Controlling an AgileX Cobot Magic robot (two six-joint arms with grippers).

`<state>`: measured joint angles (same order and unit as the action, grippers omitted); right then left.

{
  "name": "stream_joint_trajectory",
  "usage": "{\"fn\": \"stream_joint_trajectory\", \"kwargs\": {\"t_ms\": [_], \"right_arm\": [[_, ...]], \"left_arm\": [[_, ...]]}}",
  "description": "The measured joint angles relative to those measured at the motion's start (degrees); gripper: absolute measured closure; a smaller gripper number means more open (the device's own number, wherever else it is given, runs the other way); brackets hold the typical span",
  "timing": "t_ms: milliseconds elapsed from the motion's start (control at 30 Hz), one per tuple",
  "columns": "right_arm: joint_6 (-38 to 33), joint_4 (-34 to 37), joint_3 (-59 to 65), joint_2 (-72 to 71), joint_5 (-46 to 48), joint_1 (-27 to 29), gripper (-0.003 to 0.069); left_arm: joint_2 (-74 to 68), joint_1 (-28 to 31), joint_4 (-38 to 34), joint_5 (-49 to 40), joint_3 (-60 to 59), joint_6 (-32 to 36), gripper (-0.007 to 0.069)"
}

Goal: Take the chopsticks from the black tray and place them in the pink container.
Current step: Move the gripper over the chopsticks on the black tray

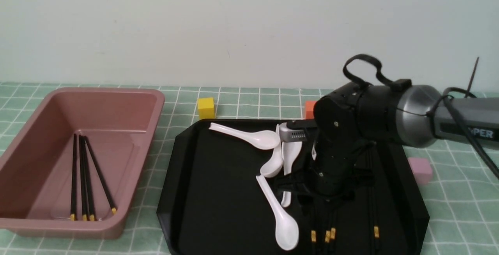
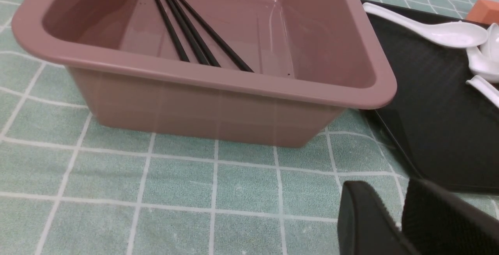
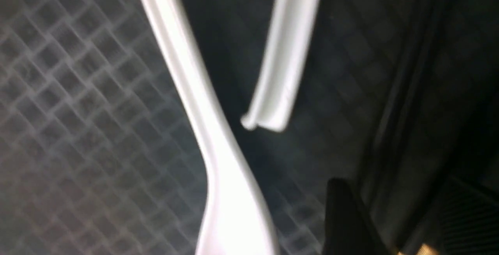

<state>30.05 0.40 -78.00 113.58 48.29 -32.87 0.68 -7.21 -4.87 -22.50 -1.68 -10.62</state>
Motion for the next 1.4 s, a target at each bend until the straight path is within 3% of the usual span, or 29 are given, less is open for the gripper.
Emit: {"fn": "stream_joint_trajectory", "kwargs": {"t_ms": [400,733,1167,1300,1400], "right_arm": [[0.06,-0.40,-0.77,3.44,-0.95,0.00,0.0356],[0.06,-1.07,-1.08,3.55,0.27,0.13,0.0536],[0.06,0.37,-0.24,-8.68,6.63,0.13,0.0536],[-0.31,4.23,-1.50,-15.03,5.51,0.13,0.0536],[-4.30,11.48,-4.95,-16.74,0.55,-0.29,0.0536]], "left_arm": [[0.00,0.00,0.03,0.02,0.00,0.00,0.0439],[0.00,0.00,0.03,0.02,0.00,0.00,0.0427],[0.00,0.00,0.03,0.02,0.00,0.00,0.0411],[0.00,0.00,0.03,0.02,0.00,0.00,0.0406],[0.00,0.00,0.03,0.02,0.00,0.00,0.0407]]}}
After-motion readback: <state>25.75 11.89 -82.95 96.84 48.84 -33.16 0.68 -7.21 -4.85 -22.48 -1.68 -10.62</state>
